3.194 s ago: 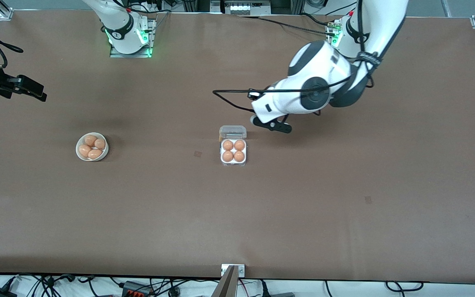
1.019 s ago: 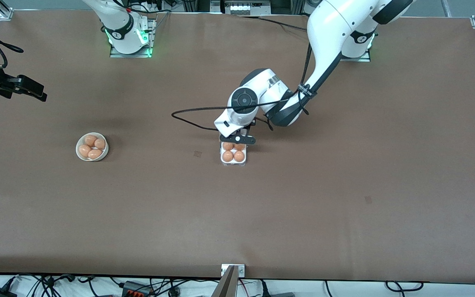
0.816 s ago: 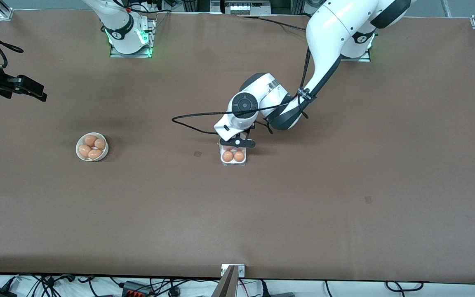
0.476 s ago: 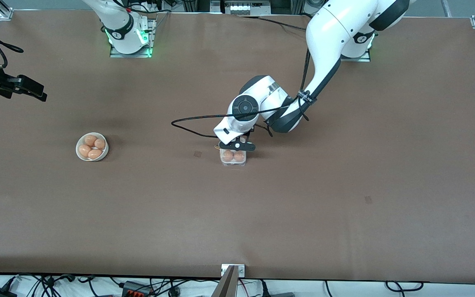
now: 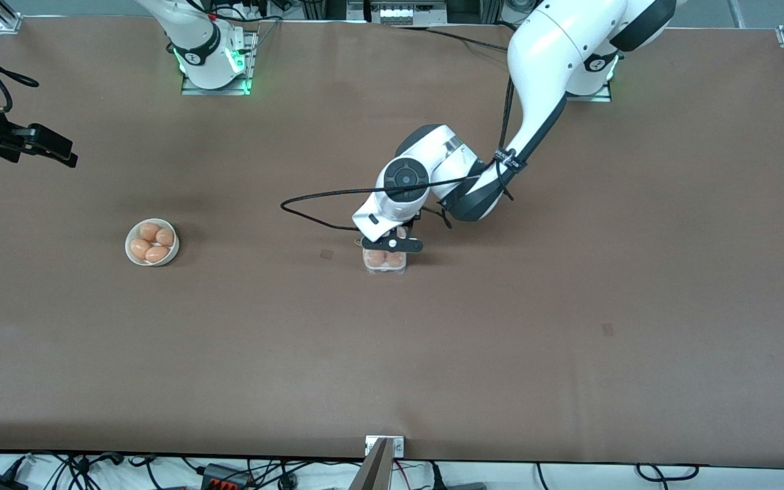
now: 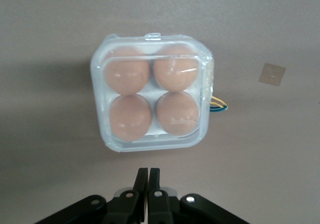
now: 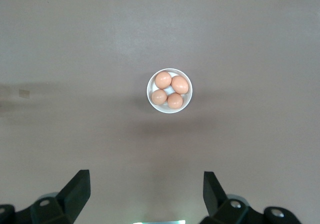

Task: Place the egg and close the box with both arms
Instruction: 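Press the lid shut and lift the left gripper away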

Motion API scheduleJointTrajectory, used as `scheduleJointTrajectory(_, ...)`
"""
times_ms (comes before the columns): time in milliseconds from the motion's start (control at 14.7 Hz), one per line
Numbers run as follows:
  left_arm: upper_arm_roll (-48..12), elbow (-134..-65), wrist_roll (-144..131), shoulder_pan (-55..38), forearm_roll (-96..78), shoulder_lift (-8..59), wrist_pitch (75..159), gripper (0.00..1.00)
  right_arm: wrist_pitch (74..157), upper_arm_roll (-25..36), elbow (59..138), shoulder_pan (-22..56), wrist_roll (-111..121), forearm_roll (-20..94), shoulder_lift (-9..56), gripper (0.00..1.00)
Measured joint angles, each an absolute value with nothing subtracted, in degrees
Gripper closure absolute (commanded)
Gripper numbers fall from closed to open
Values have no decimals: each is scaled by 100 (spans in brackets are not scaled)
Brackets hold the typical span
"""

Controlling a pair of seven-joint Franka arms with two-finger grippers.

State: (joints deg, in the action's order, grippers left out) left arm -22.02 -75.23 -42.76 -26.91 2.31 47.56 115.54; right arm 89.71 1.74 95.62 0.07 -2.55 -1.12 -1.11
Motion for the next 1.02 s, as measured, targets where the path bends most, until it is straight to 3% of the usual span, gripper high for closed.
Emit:
scheduleJointTrajectory(136, -2193, -7433, -4277, -2590, 231, 4724, 11408, 66, 8971, 174, 9562, 7, -255, -112, -111, 0)
scheduleJointTrajectory(204, -2192, -7413, -4276, -2518, 231, 4688, 11281, 54, 8971, 174, 9562, 7, -255, -112, -111, 0)
scheduleJointTrajectory(272, -2193, -7402, -4276, -2447, 231, 4645, 11150, 11, 8971, 174, 9562, 7, -255, -112, -111, 0)
scheduleJointTrajectory(340, -2194, -7398, -4276, -2372, 231, 4599, 11054, 0, 8971, 174, 9562, 7, -255, -112, -111, 0)
scheduleJointTrajectory(748, -2190, -7429, -3996, -1957, 262, 4133, 10385, 0, 8969, 174, 9562, 7, -256, -111, -111, 0)
scheduleJointTrajectory(1019, -2190, -7819, -2686, -1111, 283, 3326, 10167, 0, 8967, 175, 9562, 5, -257, -111, -111, 0)
